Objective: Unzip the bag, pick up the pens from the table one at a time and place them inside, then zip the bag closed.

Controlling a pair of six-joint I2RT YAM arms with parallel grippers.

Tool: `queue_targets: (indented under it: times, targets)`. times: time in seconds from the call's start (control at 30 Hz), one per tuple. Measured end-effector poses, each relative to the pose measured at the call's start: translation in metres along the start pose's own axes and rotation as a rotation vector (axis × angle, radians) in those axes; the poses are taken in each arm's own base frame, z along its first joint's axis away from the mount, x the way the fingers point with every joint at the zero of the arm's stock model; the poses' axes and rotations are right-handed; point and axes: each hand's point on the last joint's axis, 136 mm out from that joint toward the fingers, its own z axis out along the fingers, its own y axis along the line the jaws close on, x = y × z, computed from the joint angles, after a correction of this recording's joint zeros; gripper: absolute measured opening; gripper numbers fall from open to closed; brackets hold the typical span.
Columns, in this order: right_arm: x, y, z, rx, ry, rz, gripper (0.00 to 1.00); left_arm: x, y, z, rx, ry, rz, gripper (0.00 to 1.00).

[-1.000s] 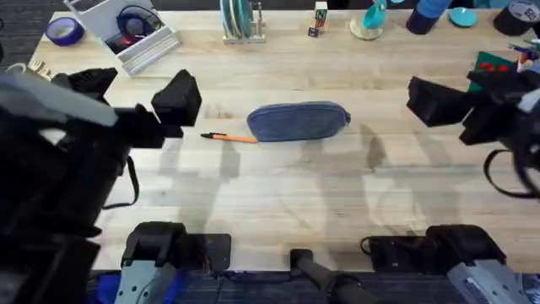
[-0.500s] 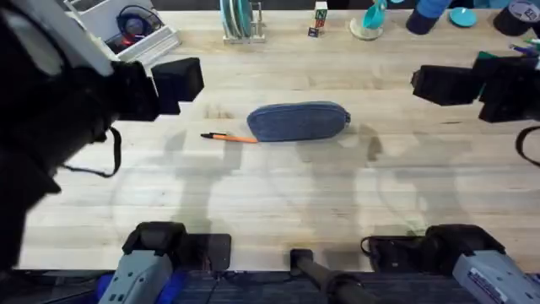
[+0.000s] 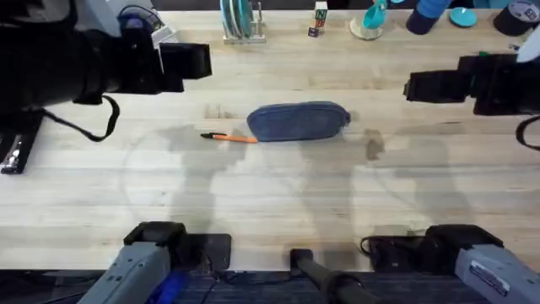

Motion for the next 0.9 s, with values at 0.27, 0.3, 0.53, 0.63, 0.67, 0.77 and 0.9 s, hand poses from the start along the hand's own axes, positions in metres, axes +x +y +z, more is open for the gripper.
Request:
queue_targets:
  times: [0.27, 0.3, 0.53, 0.63, 0.67, 0.77, 0.9]
  targets:
    - [0.0, -0.001, 0.005, 0.0, 0.019, 0.003, 0.996, 0.006, -0.005, 0.014, 0.037, 0.06, -0.008, 0.992]
    - [0.0, -0.001, 0.005, 0.0, 0.018, 0.003, 0.996, 0.006, -0.005, 0.014, 0.04, 0.061, -0.009, 0.993]
    - [-0.001, 0.0, 0.004, -0.003, 0.016, 0.003, 0.996, 0.007, -0.006, 0.014, 0.044, 0.064, -0.009, 0.993]
    - [-0.001, 0.0, 0.004, -0.003, 0.016, 0.002, 0.996, 0.007, -0.006, 0.014, 0.044, 0.064, -0.009, 0.993]
    - [-0.001, 0.0, 0.004, -0.003, 0.016, 0.003, 0.996, 0.007, -0.006, 0.014, 0.044, 0.064, -0.009, 0.993]
    - [-0.001, 0.0, 0.004, -0.003, 0.016, 0.003, 0.995, 0.007, -0.006, 0.014, 0.044, 0.064, -0.009, 0.993]
    - [-0.001, 0.0, 0.004, -0.003, 0.016, 0.003, 0.996, 0.007, -0.006, 0.014, 0.044, 0.064, -0.009, 0.993]
